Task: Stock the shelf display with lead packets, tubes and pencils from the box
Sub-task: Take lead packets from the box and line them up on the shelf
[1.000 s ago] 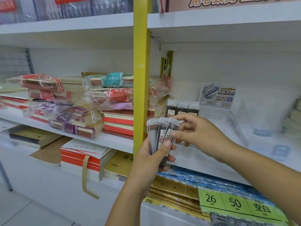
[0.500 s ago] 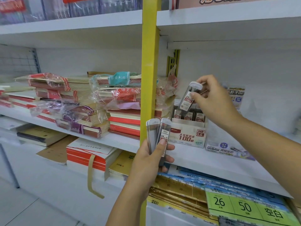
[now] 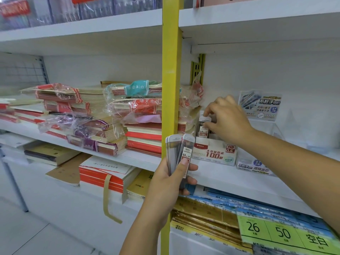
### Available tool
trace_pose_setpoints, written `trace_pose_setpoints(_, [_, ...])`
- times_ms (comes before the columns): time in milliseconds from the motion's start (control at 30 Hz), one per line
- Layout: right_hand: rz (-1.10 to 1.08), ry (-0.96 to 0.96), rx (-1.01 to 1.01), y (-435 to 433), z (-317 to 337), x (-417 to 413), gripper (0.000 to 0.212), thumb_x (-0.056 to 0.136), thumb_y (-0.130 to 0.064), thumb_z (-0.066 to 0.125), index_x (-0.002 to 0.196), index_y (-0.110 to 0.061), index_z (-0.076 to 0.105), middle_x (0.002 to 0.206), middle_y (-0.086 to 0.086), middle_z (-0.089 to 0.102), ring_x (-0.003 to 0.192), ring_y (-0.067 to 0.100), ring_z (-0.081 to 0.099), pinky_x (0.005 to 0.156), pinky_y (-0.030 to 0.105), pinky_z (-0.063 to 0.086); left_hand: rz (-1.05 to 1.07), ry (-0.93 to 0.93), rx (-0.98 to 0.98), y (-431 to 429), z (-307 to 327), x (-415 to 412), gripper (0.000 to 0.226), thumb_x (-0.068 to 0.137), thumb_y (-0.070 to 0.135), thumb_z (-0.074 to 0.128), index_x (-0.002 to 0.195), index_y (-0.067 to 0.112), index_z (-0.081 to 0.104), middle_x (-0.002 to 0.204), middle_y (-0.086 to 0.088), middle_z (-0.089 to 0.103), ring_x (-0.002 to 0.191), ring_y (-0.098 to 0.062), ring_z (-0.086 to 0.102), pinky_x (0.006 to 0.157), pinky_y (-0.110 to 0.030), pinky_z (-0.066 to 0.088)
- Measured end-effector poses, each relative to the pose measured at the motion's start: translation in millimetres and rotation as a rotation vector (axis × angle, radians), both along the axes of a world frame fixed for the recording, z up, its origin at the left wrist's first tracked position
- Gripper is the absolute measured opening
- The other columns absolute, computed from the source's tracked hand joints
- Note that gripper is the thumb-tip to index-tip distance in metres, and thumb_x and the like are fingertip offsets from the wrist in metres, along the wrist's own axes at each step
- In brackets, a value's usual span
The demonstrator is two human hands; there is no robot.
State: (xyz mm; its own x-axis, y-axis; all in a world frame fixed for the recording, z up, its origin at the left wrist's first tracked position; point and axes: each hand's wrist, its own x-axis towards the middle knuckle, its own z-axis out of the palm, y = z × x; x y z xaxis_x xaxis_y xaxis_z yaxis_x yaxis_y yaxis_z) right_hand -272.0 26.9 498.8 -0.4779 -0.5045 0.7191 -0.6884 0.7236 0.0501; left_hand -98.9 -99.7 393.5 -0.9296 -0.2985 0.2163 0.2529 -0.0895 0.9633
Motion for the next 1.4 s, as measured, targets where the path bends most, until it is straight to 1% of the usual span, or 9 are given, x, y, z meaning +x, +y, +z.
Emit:
trace_pose_setpoints(233, [-0.114,0.011,0.075,6,-1,-3,0.036,0.089,-0.038,0.064,0.122,-0.022,0.065,0.112,0.003,0.052,0.112,0.026,0.037,0.096,0.039,0.031,-0.011,-0.001,0.0,1,0,0,0.024,0.095,0.041,0.055,0.118,0.034,0.058,0.1,0.005,0.077,0.073,-0.009,0.07,0.058,-0.021,0.054])
trace_pose_setpoints(367, [0.02,-0.003,-0.055,13,-7,22,0.032,0.095,-0.027,0.057,0.126,-0.02,0.063,0.11,0.001,0.057,0.109,0.02,0.041,0.089,0.026,0.03,-0.024,0.009,0.002,2,1,0,0.025,0.092,0.044,0.056,0.116,0.036,0.059,0.1,0.005,0.077,0.073,-0.009,0.07,0.059,-0.021,0.055])
trace_pose_setpoints(500, [0.361,-0.465,-0.272,19,-17,67,0.02,0.096,-0.031,0.055,0.111,-0.036,0.066,0.093,-0.02,0.064,0.087,-0.004,0.058,0.072,0.011,0.041,-0.049,0.026,0.005,4,2,2,0.034,0.085,0.051,0.058,0.116,0.038,0.061,0.101,0.004,0.077,0.073,-0.009,0.069,0.059,-0.021,0.053])
trace_pose_setpoints(600, [0.527,-0.82,-0.328,19,-26,87,0.016,0.093,-0.029,0.062,0.104,-0.04,0.064,0.085,-0.011,0.069,0.07,0.003,0.065,0.059,0.015,0.048,-0.063,0.033,0.006,7,2,3,0.036,0.081,0.054,0.058,0.113,0.039,0.063,0.101,0.004,0.077,0.072,-0.009,0.067,0.059,-0.02,0.052])
trace_pose_setpoints(700, [0.534,-0.898,-0.44,19,-28,89,0.018,0.09,-0.018,0.066,0.1,-0.032,0.065,0.08,0.0,0.073,0.064,0.007,0.064,0.056,0.022,0.048,-0.067,0.021,0.002,8,1,4,0.036,0.081,0.054,0.059,0.113,0.038,0.063,0.1,0.003,0.077,0.07,-0.008,0.065,0.058,-0.021,0.051])
trace_pose_setpoints(933, [0.442,-0.507,-0.701,32,4,66,0.011,0.094,-0.022,0.059,0.096,-0.032,0.057,0.085,-0.004,0.068,0.068,0.001,0.062,0.056,0.015,0.051,0.001,-0.024,-0.013,1,-3,0,0.02,0.102,0.039,0.047,0.117,0.031,0.057,0.099,0.005,0.077,0.068,-0.006,0.065,0.059,-0.023,0.053])
trace_pose_setpoints(1100, [0.226,-0.145,-0.342,22,23,40,0.012,0.096,-0.024,0.055,0.107,-0.026,0.056,0.091,-0.004,0.061,0.08,0.01,0.057,0.071,0.033,0.052,0.015,-0.026,-0.047,1,-3,-2,0.016,0.103,0.039,0.046,0.115,0.036,0.056,0.096,0.008,0.077,0.069,-0.005,0.068,0.058,-0.02,0.053])
trace_pose_setpoints(1200, [0.133,-0.122,-0.153,10,17,27,0.018,0.094,-0.029,0.056,0.112,-0.027,0.055,0.097,-0.001,0.058,0.084,0.013,0.056,0.074,0.037,0.051,0.013,-0.024,-0.055,3,-2,-2,0.015,0.103,0.038,0.046,0.113,0.038,0.056,0.095,0.008,0.077,0.069,-0.004,0.068,0.057,-0.019,0.052])
trace_pose_setpoints(1400, [0.103,-0.141,-0.103,0,0,12,0.024,0.089,-0.034,0.063,0.111,-0.027,0.057,0.086,-0.01,0.048,0.088,0.013,0.05,0.07,0.031,0.041,0.016,-0.023,-0.049,1,-2,-2,0.014,0.103,0.038,0.046,0.113,0.04,0.056,0.094,0.008,0.077,0.069,-0.004,0.068,0.057,-0.018,0.052])
